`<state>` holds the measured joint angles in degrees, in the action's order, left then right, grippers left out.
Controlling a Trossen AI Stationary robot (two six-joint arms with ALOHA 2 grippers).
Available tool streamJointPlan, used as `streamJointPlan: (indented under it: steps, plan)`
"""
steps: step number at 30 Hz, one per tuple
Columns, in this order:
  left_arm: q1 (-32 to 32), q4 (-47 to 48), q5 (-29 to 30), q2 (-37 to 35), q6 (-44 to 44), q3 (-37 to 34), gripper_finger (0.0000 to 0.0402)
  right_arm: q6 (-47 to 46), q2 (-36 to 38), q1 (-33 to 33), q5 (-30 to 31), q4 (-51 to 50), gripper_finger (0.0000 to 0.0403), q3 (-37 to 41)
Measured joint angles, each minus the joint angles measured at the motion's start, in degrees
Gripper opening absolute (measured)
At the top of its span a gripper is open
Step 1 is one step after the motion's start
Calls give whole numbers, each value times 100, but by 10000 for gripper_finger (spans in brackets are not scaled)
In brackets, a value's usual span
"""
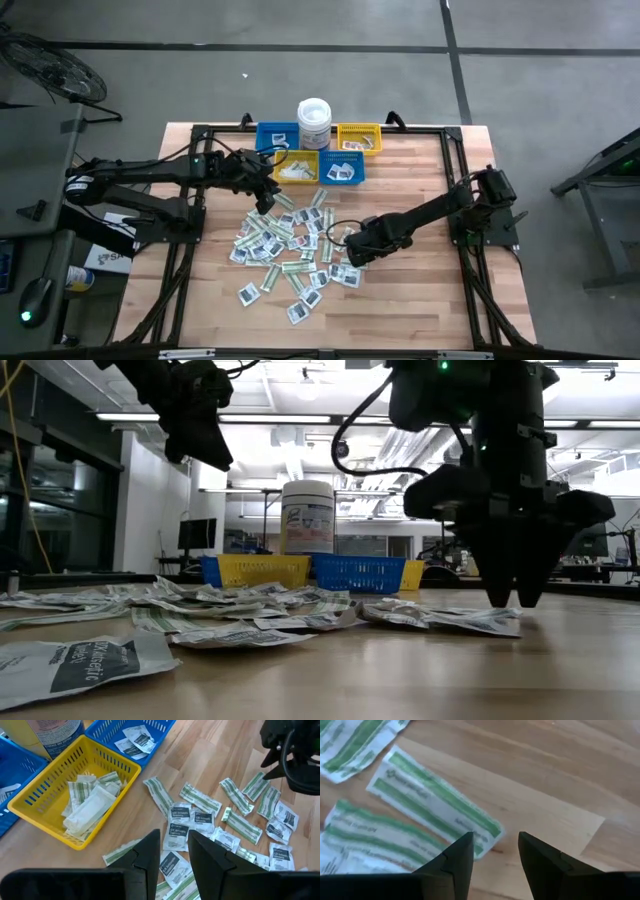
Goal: Pick & Place First Aid Supplies
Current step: Put the green bandage pad into the left yellow bin
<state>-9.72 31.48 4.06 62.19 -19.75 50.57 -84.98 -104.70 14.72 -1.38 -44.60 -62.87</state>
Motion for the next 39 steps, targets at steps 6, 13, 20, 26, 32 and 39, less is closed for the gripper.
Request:
streamJointPlan:
  steps: [6,13,20,26,32,39]
  plan:
    - [0,7,4,0,44,0,101,-7,-221,2,-37,244,144,-19]
    - [0,17,15,0,44,0,101,21,-364,-4,-148,290,127,-28]
    - [0,17,15,0,44,0,101,56,-373,-2,-132,304,90,-22]
    - [0,17,15,0,44,0,101,125,-373,2,-123,306,53,-17]
    - [0,17,13,0,44,0,101,145,-371,2,-94,274,21,-13]
    - [-2,13,11,2,44,0,101,277,-153,7,144,185,2,8]
